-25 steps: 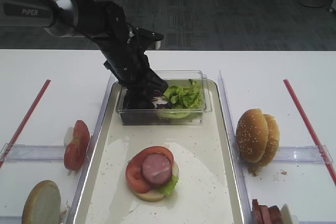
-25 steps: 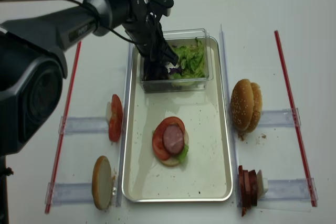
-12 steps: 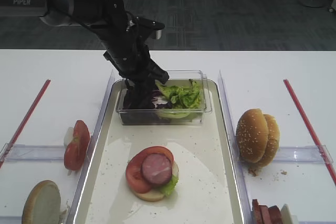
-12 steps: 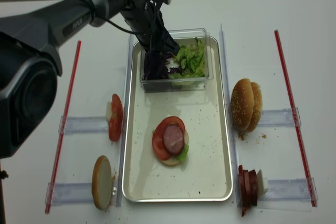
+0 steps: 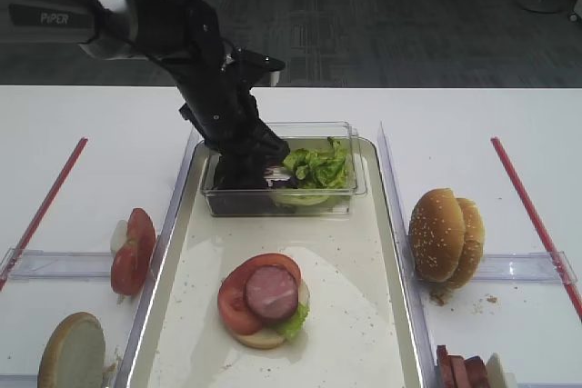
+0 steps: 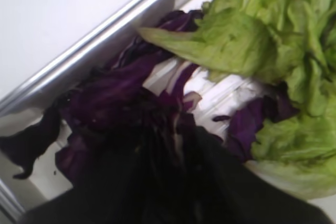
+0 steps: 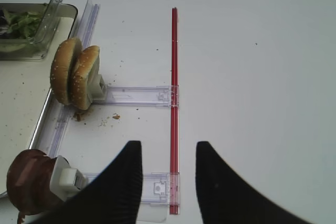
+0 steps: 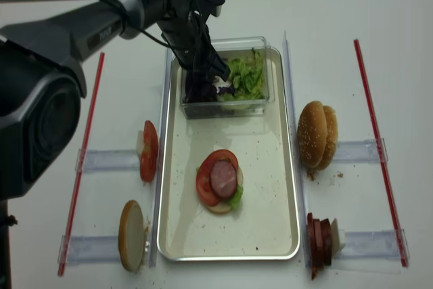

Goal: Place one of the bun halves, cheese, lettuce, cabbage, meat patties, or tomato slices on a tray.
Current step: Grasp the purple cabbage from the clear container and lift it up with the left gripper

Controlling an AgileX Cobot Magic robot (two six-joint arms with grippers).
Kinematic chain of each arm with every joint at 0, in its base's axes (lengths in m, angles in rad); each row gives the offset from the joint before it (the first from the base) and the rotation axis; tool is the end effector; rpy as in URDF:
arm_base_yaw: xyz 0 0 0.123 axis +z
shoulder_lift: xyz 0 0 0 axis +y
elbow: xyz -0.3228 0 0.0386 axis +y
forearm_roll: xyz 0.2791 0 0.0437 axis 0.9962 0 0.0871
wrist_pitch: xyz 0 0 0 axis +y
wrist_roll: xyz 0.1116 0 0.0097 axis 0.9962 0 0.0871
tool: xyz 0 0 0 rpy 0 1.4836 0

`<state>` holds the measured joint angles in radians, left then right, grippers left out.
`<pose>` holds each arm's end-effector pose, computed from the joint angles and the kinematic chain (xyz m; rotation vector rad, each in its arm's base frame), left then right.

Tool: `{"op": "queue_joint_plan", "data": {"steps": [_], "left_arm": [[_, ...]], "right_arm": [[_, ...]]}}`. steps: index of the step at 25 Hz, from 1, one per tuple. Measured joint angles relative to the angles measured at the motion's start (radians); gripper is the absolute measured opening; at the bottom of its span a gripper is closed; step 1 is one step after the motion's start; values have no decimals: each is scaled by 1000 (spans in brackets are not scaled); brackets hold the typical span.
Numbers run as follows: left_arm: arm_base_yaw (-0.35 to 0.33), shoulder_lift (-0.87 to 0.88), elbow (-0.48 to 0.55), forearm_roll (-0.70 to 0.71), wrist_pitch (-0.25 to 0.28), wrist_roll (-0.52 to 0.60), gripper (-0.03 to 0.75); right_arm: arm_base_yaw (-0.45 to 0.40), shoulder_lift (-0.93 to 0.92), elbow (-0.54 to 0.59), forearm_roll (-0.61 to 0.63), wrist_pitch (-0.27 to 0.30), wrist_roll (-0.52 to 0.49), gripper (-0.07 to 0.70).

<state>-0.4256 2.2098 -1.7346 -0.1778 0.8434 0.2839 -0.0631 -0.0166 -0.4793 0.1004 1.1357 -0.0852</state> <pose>0.4761 -0.2321 0.1658 0.8472 2.6732 -0.2484 -0.0030 0.0104 0.2691 -0.0324 2.1189 0.0336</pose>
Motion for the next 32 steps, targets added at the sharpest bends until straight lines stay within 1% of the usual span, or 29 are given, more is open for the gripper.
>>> {"op": "queue_joint_plan", "data": {"steps": [4,9,14,17,22,32], "left_arm": [[0,9,-2,5,0,0,171],[0,9,-3,7,0,0,103],[0,9,-3,7,0,0,57],[0,9,-3,7,0,0,40],[0,9,-3,7,0,0,31],[0,5,-5,7,14,0,27]], "right_arm": [[0,0,0,0,0,0,288],[0,0,0,0,0,0,285],[0,0,0,0,0,0,257],[0,0,0,0,0,0,227],[0,0,0,0,0,0,184],[0,0,0,0,0,0,145]]}}
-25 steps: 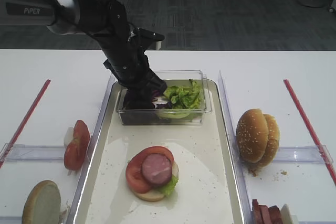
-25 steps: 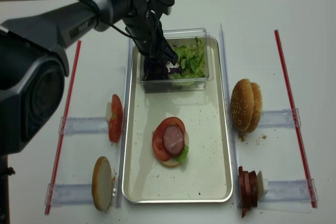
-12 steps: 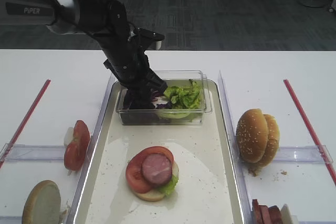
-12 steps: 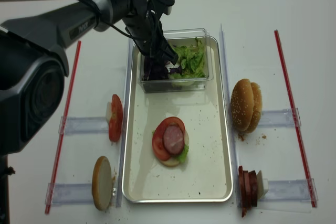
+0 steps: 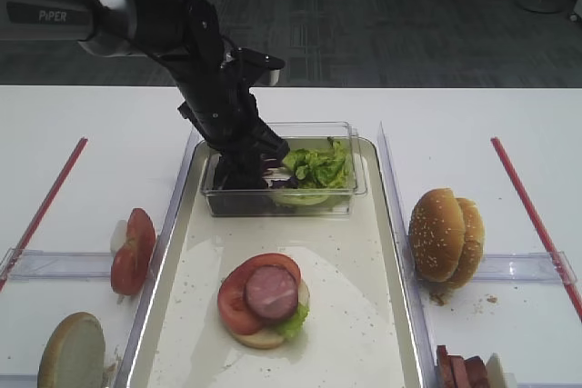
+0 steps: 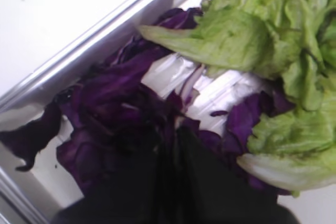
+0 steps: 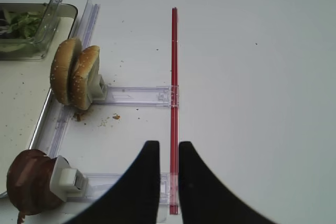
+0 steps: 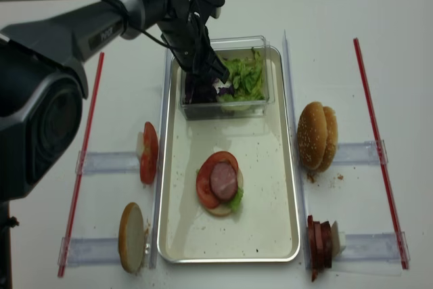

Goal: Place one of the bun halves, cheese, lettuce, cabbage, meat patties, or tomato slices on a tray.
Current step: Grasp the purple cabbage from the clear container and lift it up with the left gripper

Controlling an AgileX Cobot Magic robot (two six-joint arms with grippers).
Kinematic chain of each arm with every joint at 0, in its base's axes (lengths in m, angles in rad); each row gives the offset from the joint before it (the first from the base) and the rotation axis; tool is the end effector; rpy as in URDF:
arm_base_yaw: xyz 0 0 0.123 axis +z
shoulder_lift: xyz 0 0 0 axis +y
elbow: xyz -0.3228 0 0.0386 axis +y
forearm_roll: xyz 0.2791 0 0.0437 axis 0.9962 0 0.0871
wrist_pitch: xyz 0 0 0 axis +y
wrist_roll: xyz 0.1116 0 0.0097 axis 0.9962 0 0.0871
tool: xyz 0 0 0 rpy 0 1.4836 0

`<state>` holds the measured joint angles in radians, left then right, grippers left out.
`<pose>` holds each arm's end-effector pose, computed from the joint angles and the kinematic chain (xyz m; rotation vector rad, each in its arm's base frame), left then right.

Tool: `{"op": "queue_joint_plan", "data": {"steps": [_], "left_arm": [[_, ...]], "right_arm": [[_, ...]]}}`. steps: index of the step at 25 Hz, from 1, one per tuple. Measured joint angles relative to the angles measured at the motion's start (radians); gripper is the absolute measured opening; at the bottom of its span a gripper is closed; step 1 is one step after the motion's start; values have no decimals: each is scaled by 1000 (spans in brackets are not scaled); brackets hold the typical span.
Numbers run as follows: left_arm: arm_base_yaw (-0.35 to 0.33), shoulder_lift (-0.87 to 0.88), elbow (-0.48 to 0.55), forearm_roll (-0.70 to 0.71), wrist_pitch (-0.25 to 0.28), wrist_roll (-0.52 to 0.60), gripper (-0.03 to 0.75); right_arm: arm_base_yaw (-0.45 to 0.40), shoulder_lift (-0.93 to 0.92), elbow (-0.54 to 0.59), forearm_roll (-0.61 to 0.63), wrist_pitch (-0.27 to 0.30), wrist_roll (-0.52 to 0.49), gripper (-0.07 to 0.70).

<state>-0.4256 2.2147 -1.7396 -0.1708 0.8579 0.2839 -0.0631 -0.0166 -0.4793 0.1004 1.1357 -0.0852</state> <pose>0.4759 -0.2315 0.1641 0.8583 2.6850 -0.2404 -0.0030 0.0104 0.2691 -0.0324 2.1189 0.0336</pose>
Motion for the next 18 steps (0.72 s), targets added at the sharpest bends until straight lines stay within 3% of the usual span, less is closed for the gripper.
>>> {"op": "queue_joint_plan", "data": {"steps": [10,18], "left_arm": [[0,-37,-57,0,146,0,22],[0,-81,-60,0,160,0,21]], "right_arm": [[0,0,0,0,0,0,45],[0,0,0,0,0,0,38]]}}
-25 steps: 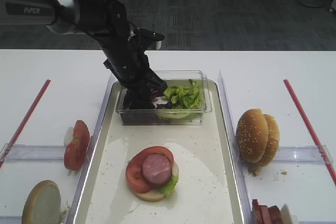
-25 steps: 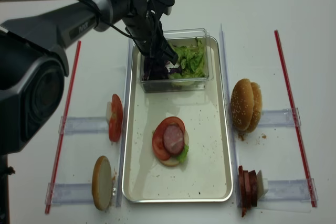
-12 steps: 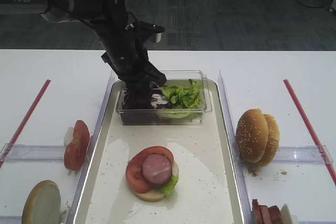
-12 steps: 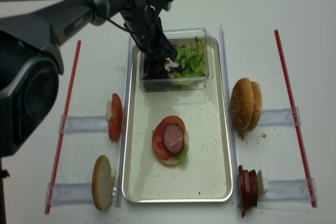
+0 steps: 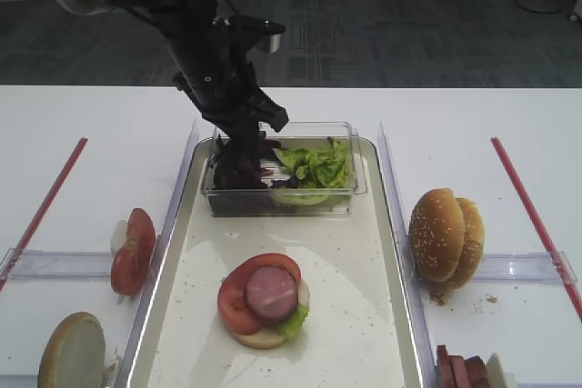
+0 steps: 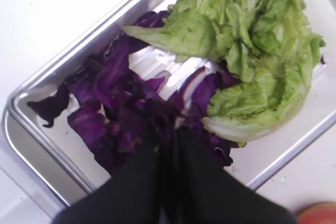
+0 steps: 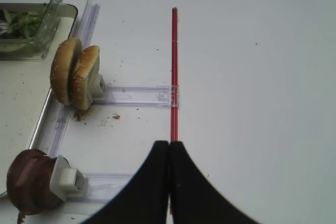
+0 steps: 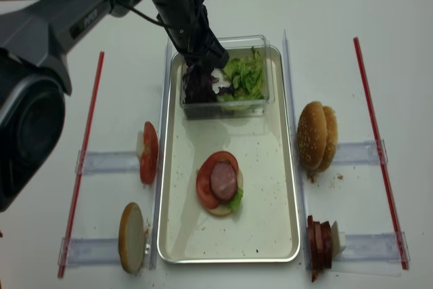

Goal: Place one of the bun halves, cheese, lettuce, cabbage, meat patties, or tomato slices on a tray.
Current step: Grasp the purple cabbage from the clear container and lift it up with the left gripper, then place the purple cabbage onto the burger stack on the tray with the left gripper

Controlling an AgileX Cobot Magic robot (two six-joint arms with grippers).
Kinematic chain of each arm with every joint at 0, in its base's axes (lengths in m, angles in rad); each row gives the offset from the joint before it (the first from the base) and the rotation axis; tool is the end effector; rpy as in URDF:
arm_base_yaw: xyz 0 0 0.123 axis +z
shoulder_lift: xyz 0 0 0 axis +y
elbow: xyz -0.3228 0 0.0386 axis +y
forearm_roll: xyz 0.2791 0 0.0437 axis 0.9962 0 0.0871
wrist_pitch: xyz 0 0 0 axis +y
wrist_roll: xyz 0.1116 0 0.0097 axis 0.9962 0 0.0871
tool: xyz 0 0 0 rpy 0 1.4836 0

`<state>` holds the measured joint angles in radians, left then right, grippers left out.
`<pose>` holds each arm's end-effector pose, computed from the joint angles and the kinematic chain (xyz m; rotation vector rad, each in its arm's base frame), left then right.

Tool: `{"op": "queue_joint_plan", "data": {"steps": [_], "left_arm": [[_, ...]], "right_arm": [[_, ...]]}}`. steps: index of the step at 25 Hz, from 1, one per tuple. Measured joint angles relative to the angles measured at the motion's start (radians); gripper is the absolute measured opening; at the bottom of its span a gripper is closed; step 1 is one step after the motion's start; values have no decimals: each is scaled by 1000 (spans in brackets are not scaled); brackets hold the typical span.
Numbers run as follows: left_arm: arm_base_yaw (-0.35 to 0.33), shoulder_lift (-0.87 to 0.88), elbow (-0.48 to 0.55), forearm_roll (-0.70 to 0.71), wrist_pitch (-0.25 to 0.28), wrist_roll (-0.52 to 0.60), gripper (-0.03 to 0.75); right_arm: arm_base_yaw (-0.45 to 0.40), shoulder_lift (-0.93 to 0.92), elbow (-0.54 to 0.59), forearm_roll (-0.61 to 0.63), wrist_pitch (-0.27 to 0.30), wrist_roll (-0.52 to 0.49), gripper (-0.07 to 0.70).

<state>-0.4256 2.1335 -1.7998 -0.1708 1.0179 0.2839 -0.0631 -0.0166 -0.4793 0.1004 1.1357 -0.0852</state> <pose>0.4641 -0.2282 0.2198 0.8952 2.6918 -0.2566 -0.0030 0.0104 0.2691 -0.0324 2.1189 0.0336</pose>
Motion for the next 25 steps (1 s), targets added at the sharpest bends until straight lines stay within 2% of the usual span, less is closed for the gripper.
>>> {"op": "queue_joint_plan", "data": {"steps": [18,21,25], "left_arm": [[0,-54,-28,0,27,0,20],[0,-54,-28,0,44,0,20],[0,-54,-28,0,99,16,20]], "right_arm": [[0,0,0,0,0,0,36],[0,0,0,0,0,0,36],[0,0,0,0,0,0,36]]}}
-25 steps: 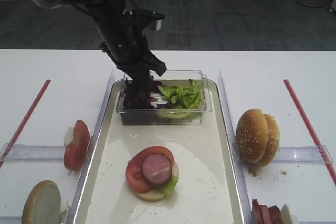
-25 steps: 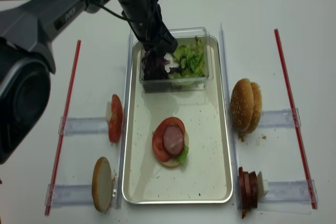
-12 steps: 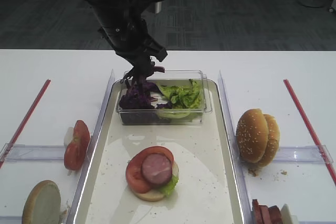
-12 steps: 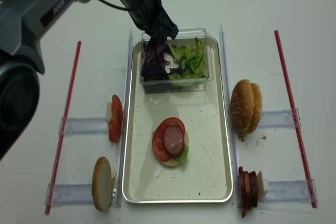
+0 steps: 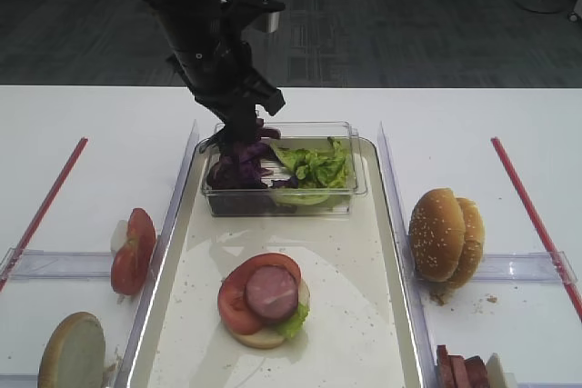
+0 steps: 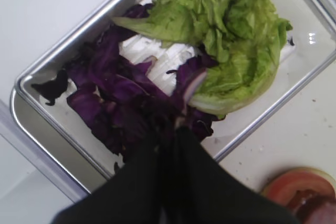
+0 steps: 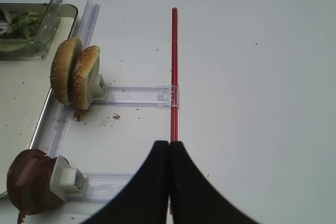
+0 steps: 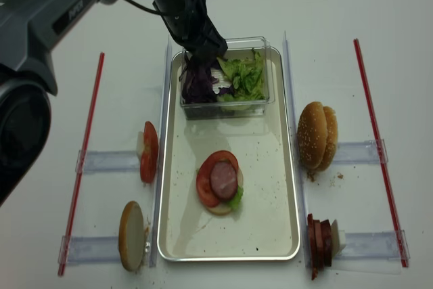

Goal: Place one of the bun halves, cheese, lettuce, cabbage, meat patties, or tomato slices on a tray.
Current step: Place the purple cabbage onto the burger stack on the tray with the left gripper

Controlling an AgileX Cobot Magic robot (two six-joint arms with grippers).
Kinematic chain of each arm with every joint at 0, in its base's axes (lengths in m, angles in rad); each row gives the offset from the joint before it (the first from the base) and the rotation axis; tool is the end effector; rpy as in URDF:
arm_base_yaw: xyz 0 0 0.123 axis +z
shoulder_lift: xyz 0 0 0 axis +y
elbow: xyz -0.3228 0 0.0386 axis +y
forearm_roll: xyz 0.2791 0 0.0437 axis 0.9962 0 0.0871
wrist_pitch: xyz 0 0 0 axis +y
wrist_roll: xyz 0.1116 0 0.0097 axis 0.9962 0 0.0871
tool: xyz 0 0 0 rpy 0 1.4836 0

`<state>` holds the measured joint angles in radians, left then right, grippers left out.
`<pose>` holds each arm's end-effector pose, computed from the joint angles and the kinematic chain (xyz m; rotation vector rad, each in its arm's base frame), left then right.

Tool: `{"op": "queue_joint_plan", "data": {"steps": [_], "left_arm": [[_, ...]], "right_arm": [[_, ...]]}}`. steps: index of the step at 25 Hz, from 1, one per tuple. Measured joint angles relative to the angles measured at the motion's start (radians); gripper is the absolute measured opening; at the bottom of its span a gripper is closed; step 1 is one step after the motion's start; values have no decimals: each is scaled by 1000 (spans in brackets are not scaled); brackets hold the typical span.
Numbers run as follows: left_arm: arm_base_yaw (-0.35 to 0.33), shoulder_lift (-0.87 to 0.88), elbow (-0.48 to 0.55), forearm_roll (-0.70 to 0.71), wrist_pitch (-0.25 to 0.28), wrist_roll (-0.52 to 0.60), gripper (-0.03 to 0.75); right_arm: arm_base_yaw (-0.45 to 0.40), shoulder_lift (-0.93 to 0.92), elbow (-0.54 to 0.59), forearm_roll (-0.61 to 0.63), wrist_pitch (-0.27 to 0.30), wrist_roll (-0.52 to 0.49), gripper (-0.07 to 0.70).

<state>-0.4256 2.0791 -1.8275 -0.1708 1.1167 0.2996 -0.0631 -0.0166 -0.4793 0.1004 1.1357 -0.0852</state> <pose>0.4522 -0.2238 0.2531 0.9411 2.6922 -0.2607 -0.0030 0.0104 0.2691 -0.0324 2.1189 0.0336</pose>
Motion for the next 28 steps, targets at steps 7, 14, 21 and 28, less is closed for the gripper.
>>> {"op": "queue_joint_plan", "data": {"steps": [7,14,21,28], "left_arm": [[0,0,0,-44,70,6,20],[-17,0,0,-71,104,9,20],[-78,0,0,-71,105,10,20],[-118,-4,0,-72,106,9,20]], "right_arm": [[0,0,0,0,0,0,36],[0,0,0,0,0,-6,36],[0,0,0,0,0,-6,36],[0,0,0,0,0,-6,36]]}}
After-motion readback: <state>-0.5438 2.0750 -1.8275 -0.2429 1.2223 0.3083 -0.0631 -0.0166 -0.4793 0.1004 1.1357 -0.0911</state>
